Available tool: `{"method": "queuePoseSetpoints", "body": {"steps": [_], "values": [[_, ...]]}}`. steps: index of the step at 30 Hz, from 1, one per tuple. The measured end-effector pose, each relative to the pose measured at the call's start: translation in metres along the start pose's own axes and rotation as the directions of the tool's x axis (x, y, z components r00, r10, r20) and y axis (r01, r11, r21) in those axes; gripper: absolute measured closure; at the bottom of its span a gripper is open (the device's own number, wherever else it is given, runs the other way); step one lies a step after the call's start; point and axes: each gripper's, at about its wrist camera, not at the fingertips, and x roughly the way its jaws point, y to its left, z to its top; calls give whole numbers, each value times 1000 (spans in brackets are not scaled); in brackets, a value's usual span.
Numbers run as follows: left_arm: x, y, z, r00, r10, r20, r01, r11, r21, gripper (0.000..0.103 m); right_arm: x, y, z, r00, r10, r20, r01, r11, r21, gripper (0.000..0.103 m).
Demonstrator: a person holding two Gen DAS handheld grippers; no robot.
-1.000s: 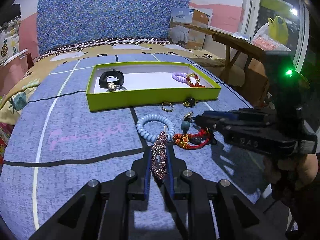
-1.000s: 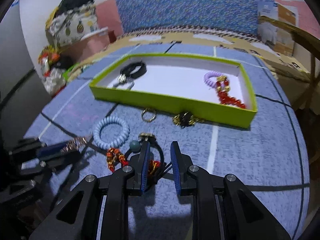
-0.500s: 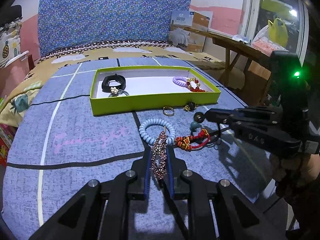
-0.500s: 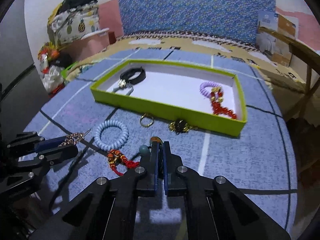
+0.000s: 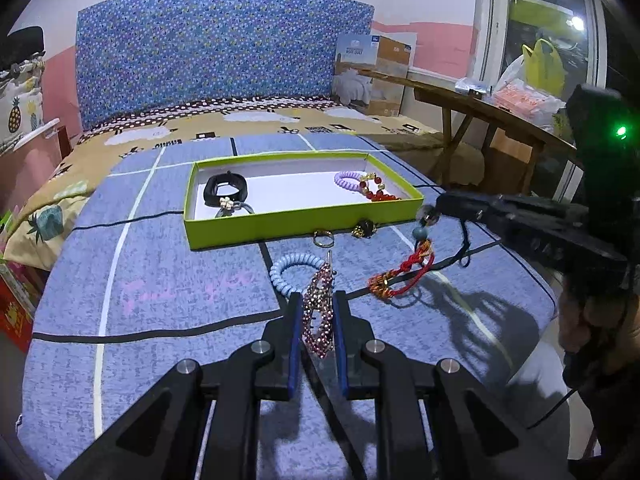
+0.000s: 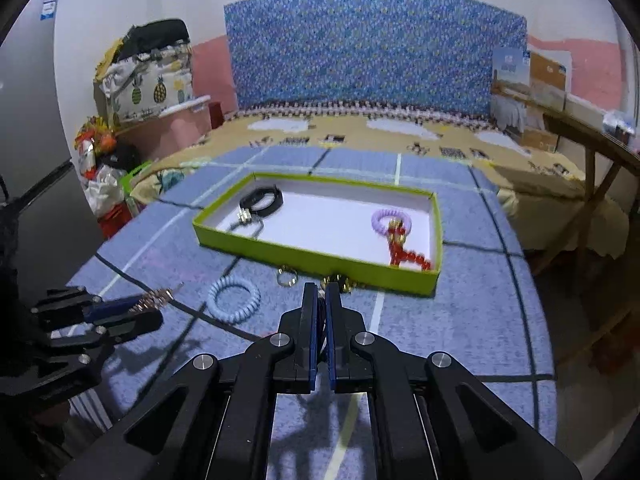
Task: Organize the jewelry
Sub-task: 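Carry the pink keychain in the left gripper while the right carries the black hair tie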
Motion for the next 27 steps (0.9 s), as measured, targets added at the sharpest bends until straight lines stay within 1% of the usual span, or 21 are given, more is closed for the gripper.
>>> {"method": "queuePoseSetpoints", "body": {"steps": [3, 9, 16, 22, 27], "values": [[-4, -2, 0, 1000, 0, 6, 0, 1000, 2, 88, -9, 5, 4, 1000, -6, 28, 7, 1000, -27, 100], [-11, -6, 1, 1000, -3, 22, 3, 1000, 17, 88, -19, 4, 9, 999, -6, 50, 7, 1000, -19, 100], [-16, -7, 13, 999, 3, 54, -5, 999, 35, 88, -26, 6, 17, 996, -3, 84, 4, 1000, -14, 100], [-11, -5, 25, 997, 12, 71, -15, 999, 44, 88, -22, 5, 22, 996, 4, 86, -3, 1000, -10, 100], [1, 2, 36, 998, 23, 67, -25, 999, 35, 88, -10, -6, 28, 997, 18, 76, -20, 1000, 20, 100]]}}
